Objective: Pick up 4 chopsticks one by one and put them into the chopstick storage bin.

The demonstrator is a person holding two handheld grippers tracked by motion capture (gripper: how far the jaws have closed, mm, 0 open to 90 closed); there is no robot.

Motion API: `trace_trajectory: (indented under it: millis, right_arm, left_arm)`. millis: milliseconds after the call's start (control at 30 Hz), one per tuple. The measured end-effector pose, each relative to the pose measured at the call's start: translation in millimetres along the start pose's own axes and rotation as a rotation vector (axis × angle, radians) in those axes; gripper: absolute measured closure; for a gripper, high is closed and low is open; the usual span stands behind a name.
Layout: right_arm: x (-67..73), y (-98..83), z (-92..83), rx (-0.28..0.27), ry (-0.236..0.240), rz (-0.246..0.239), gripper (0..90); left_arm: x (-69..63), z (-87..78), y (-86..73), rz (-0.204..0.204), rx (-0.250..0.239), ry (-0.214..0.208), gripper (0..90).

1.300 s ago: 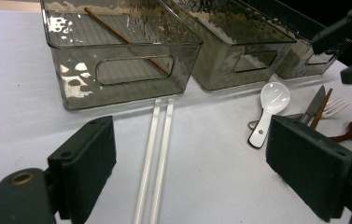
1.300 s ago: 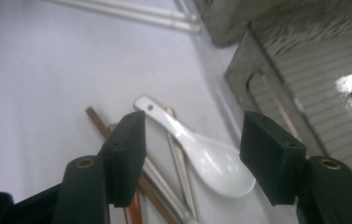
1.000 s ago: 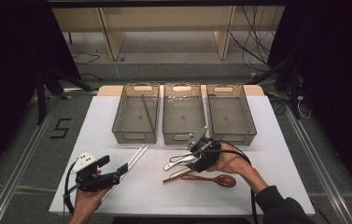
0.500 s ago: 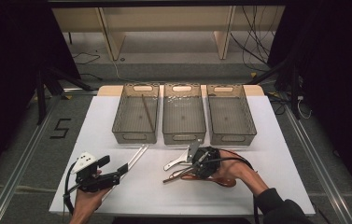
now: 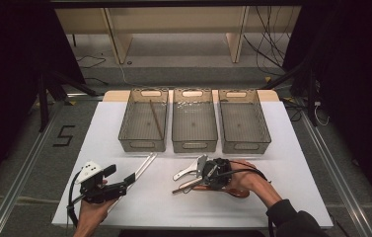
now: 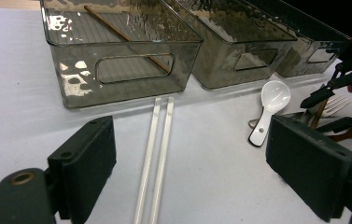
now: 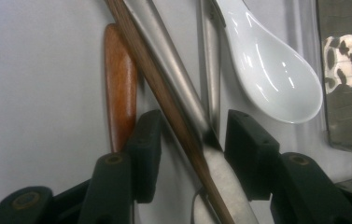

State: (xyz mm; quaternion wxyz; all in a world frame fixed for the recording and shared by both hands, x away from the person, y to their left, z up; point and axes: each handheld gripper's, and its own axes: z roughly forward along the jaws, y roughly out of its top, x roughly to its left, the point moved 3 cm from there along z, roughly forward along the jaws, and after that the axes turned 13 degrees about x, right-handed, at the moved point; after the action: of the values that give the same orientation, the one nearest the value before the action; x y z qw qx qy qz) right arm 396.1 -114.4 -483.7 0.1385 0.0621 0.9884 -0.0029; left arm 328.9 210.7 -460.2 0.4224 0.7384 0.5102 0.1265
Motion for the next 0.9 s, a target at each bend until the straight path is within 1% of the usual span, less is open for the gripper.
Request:
trace_trajectory:
  millis: [100,167,233,300,333,367,500,533,600,667,700,733,767,800,833,900]
  right_arm:
    - [-0.1,0.2,-0.3,0.002,-0.005,0.007,61.4]
    - [-0.7,0.1,0.3,0.001,-0.010,-0.003,63.3]
    - [-0.8,-0.2,0.4,0.006,-0.018,0.002,66.2]
    - [-2.1,-0.3,0.4,-0.002,-0.025,0.001,69.0]
    - [-1.9,-0.5,-0.2,-0.004,-0.020,0.005,70.4]
    - [-2.3,-0.5,-0.9,-0.009,-0.018,0.003,72.6]
    - [-2.7,-0.7,-2.6,-0.011,-0.014,0.003,77.6]
    - [-2.8,-0.9,-2.6,-0.012,-0.010,0.001,78.0]
    - [-3.3,-0.8,-2.1,-0.015,-0.019,-0.019,78.6]
    - [-3.0,-0.4,-2.7,-0.004,-0.021,-0.033,79.2]
    - [-3.1,0.2,-2.3,-0.010,-0.027,-0.040,79.5]
    - [-2.4,0.3,-2.5,-0.005,-0.024,-0.039,79.8]
    - [-2.3,0.3,-3.3,0.007,-0.022,-0.044,80.1]
    - [-2.8,0.3,-3.4,0.007,-0.027,-0.057,80.5]
    - [-2.5,0.7,-3.5,-0.001,-0.029,-0.048,81.0]
    - [-3.9,0.3,-5.1,0.002,-0.030,-0.061,82.1]
  left_arm:
    - [-0.2,0.0,0.0,0.001,0.001,0.000,15.7]
    - [0.0,0.1,0.0,0.000,0.001,-0.001,15.7]
    - [0.1,0.1,0.0,0.000,0.001,-0.001,15.7]
    - [0.1,0.1,0.0,0.000,0.002,-0.002,15.7]
    - [-0.2,0.4,0.1,-0.005,-0.003,-0.003,15.7]
    - [0.0,0.2,0.0,0.001,0.001,-0.002,15.7]
    - [-0.1,0.4,0.0,0.000,0.002,-0.003,15.7]
    - [-0.2,0.4,0.0,0.000,0.003,-0.003,15.7]
    - [-0.4,0.6,0.0,0.000,0.003,-0.003,15.7]
    - [-0.4,0.5,0.1,0.000,0.003,-0.003,15.7]
    - [-0.3,0.4,0.1,0.000,0.003,-0.002,15.7]
    - [-0.1,0.4,0.0,0.000,0.003,-0.002,15.7]
    - [0.0,0.4,0.0,0.000,0.003,-0.002,15.7]
    - [0.0,0.3,0.0,0.000,0.003,-0.002,15.7]
    - [0.0,0.3,0.0,0.000,0.002,-0.002,15.7]
    - [-0.1,0.5,0.0,0.000,0.003,-0.002,15.7]
